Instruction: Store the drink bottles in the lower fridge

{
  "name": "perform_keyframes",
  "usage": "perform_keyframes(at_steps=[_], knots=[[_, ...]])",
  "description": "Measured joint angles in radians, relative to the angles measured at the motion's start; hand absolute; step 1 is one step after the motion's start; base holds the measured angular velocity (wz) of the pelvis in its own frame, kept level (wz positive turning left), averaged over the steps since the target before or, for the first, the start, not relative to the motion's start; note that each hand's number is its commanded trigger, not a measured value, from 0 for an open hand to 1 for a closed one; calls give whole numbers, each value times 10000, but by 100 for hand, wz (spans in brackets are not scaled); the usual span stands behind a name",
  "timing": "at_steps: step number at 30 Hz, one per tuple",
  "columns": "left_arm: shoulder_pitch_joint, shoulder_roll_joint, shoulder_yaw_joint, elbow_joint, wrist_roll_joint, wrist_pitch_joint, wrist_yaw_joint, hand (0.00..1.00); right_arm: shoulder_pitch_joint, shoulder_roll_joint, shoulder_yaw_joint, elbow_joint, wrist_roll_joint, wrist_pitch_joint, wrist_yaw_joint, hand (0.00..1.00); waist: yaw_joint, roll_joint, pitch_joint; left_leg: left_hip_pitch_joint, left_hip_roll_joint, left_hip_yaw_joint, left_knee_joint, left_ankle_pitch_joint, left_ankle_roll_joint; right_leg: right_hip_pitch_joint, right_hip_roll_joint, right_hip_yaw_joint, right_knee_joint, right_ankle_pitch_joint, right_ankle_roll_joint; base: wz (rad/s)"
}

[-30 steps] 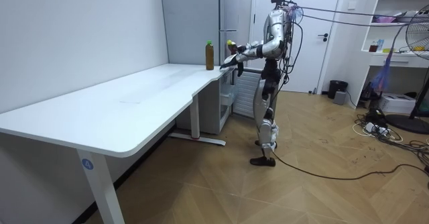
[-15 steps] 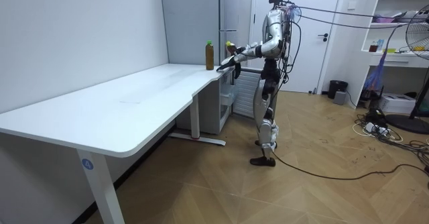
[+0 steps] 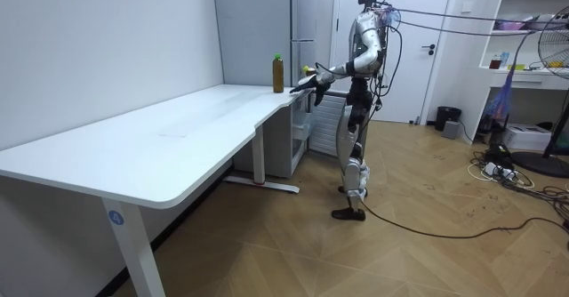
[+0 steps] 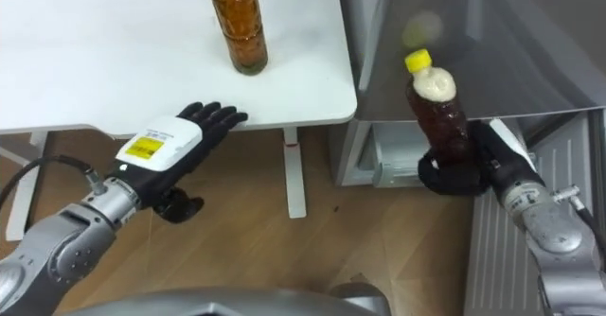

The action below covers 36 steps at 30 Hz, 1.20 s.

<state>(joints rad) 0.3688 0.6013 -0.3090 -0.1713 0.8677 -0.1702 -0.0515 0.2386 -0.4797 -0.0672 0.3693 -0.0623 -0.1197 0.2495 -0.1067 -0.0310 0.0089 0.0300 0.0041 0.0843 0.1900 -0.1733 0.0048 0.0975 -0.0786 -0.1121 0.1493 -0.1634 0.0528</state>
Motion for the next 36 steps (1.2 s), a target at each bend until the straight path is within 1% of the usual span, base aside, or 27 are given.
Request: perform_keyframes(at_steps=[4,5,6,7,8,9,10,11,12,13,14,15,17,20,21,22,23,24,26,27,29,30,32,33,34,35,36], knots=[[282,96,33,155,-1,-55,223,0,5,4,42,297,754,1,-382,100,31,-26,11,-9,-6,4,12,2,2,-11,-9,-4,-3,-2,-2,0],[298,84,182,281,-2,-215,374,0,8,4,36,298,794,1,-521,100,47,16,-23,0,-8,5,24,2,2,0,-9,1,-14,-9,-4,0],[301,76,294,405,-17,-324,502,0,8,4,26,299,795,1,-592,100,48,16,-24,-1,-8,2,32,2,2,22,-9,-11,-33,-10,-6,0],[319,-2,595,761,-32,-513,834,0,19,8,11,316,812,-15,-755,100,93,34,-34,2,-8,8,55,2,1,69,-7,-9,-95,-9,-8,0],[287,-121,978,1313,-33,-744,1275,0,116,7,3,367,974,-92,-1000,100,264,77,-67,19,-1,38,50,1,0,74,-1,22,-119,-5,-12,-5],[287,-226,1250,1589,-31,-834,1505,0,175,11,-14,436,995,-201,-1105,100,299,90,-75,40,6,54,50,0,-1,71,2,27,-122,-4,-15,-5],[314,-418,1896,2111,-31,-986,1955,0,278,12,-80,622,1000,-342,-1266,100,389,122,-90,84,12,55,35,-6,-8,68,7,26,-135,-4,-15,-3],[324,-499,2508,2547,-73,-1089,2463,0,446,17,-272,779,1002,-355,-1409,100,529,162,-112,130,10,55,-32,-10,-12,79,10,26,-149,-5,-15,0],[325,-518,2819,2730,-112,-1110,2724,0,550,27,-420,860,1001,-355,-1492,100,556,187,-120,141,6,51,-59,-10,-12,82,10,19,-152,-5,-14,0],[363,-630,3445,2996,-133,-1121,3211,0,769,52,-662,918,988,-332,-1717,100,740,263,-123,156,-6,35,-104,-10,-12,87,7,16,-160,-6,-12,0],[441,-822,4071,3180,-134,-1129,3701,0,1021,122,-906,908,982,-327,-1922,100,881,326,-142,174,-12,35,-145,-10,-11,100,5,16,-175,-7,-11,0],[505,-929,4386,3237,-132,-1135,3925,0,1119,158,-1009,907,960,-327,-1978,100,918,358,-161,183,-12,33,-161,-9,-11,113,5,12,-173,-7,-11,0],[790,-1310,5397,3291,-133,-1175,4715,0,1474,239,-1291,896,857,-327,-2157,100,1109,447,-188,270,-15,26,-210,-9,-11,214,4,-2,-169,-8,-10,0],[1132,-1582,6201,3509,-709,-1397,5634,0,1670,434,-1409,956,997,-326,-2255,100,1254,500,-182,376,-21,-48,-278,-12,-15,368,-6,-164,-174,-55,3,7],[1159,-1602,6261,3702,-865,-1436,5835,0,1674,488,-1424,986,1003,-325,-2291,100,1292,498,-181,390,-21,-50,-284,-13,-17,362,-6,-171,-174,-74,-5,0],[1180,-1693,6327,4132,-1356,-1421,6082,0,1705,534,-1429,993,1002,-314,-2368,100,1407,506,-182,433,-31,-43,-276,-20,-29,324,-19,-181,-164,-117,-23,0],[1230,-1889,6537,4552,-1805,-1373,6202,0,1710,535,-1430,993,1002,-299,-2403,100,1467,523,-176,415,-30,-31,-267,-22,-31,297,-21,-177,-154,-137,-26,0],[1260,-1946,6617,4777,-2038,-1346,6296,0,1716,535,-1430,994,1011,-285,-2441,100,1492,524,-175,400,-29,-33,-258,-23,-32,282,-21,-178,-147,-146,-28,0],[1487,-1990,6695,5413,-3279,-1182,6586,0,1860,535,-1511,994,1269,-198,-2586,100,1681,514,-171,329,-29,-68,-231,-29,-41,246,-25,-203,-142,-152,-31,0],[1504,-2029,6702,5557,-3666,-1178,6718,0,1898,539,-1510,993,1471,-170,-2625,100,1690,512,-169,319,-35,-85,-233,-29,-40,260,-33,-231,-150,-154,-28,7],[1641,-2418,6727,6329,-5266,-1093,7113,0,1966,564,-1515,994,1878,26,-2908,100,1682,545,-164,344,-77,-157,-250,-30,-36,311,-73,-298,-153,-175,4,8],[1641,-2509,6729,6534,-5750,-1051,7136,0,1973,592,-1515,994,1986,82,-2972,100,1680,547,-164,340,-82,-181,-250,-30,-35,304,-76,-304,-148,-179,7,5],[1644,-2685,6716,7502,-7757,-907,7134,0,1911,700,-1514,1006,2464,364,-3122,100,1666,508,-156,327,-100,-289,-251,-29,-34,262,-82,-326,-98,-207,2,6],[1624,-2725,6709,7755,-8259,-860,7129,0,1896,701,-1515,1057,2609,371,-3162,100,1651,504,-154,324,-112,-319,-253,-28,-33,268,-91,-345,-98,-212,9,5],[1534,-2829,6710,8260,-9160,-786,7121,0,1836,702,-1517,1220,2929,381,-3292,100,1662,502,-153,342,-124,-314,-264,-29,-32,278,-101,-330,-104,-214,13,0],[1438,-2945,6652,8840,-10099,-703,7046,0,1769,710,-1512,1261,3350,578,-3422,100,1666,502,-151,335,-136,-322,-281,-31,-27,290,-112,-324,-85,-224,27,0],[1430,-3006,6605,9075,-10567,-647,6951,0,1742,715,-1511,1266,3596,680,-3457,100,1668,500,-151,336,-141,-329,-289,-34,-22,304,-115,-321,-84,-228,33,0]])
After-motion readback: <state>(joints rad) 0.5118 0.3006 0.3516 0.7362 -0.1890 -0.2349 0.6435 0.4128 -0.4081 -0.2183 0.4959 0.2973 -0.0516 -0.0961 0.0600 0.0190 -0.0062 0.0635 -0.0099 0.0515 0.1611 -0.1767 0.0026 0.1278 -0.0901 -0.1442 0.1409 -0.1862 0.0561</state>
